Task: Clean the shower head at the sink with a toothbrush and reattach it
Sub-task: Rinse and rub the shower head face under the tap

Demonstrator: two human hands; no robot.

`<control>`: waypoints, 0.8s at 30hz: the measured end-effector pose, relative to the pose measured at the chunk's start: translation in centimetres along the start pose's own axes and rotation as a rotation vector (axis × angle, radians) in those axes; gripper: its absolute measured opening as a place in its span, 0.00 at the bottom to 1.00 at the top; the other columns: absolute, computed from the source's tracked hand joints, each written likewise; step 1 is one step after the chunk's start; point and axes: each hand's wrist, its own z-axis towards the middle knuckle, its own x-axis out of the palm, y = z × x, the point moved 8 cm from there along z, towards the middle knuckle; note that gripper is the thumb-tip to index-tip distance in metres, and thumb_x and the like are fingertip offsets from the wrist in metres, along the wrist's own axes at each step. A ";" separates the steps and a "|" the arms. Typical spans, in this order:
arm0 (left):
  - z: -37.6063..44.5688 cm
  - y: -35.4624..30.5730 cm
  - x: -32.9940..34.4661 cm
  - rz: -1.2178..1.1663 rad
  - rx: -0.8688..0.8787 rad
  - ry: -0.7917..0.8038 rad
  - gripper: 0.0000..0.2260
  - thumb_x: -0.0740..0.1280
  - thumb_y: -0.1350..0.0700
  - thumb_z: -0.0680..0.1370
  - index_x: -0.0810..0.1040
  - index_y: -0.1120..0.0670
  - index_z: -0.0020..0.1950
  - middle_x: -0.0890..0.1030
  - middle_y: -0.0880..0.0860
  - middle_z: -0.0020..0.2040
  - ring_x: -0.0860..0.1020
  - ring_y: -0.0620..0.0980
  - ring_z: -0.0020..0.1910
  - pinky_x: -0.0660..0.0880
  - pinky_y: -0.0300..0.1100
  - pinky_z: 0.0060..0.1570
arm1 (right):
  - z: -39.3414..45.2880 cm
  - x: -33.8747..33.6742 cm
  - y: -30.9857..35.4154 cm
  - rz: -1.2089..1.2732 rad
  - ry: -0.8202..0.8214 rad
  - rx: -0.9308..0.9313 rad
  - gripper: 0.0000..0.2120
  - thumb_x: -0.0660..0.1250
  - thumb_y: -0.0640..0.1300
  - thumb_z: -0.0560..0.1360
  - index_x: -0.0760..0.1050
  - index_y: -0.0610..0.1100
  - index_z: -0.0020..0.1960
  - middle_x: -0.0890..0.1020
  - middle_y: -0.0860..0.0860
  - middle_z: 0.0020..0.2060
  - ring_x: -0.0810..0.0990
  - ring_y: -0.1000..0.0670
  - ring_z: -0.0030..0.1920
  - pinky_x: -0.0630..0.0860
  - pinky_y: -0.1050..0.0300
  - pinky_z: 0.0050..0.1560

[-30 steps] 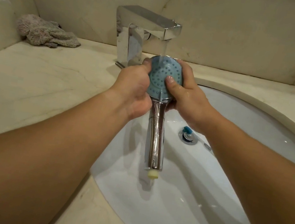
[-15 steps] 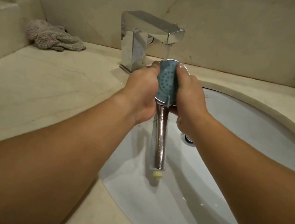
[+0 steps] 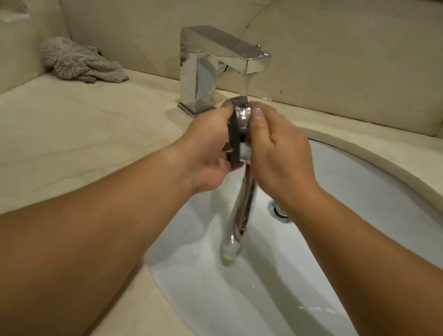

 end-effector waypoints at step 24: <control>1.4 0.5 0.3 -0.249 -0.110 0.023 0.26 0.54 0.36 0.84 0.81 0.49 0.69 0.86 0.52 0.61 0.84 0.54 0.61 0.78 0.53 0.61 | 2.6 3.1 -1.2 0.112 0.037 0.152 0.21 0.55 0.58 0.78 0.70 0.54 0.69 0.75 0.50 0.60 0.73 0.51 0.61 0.70 0.54 0.60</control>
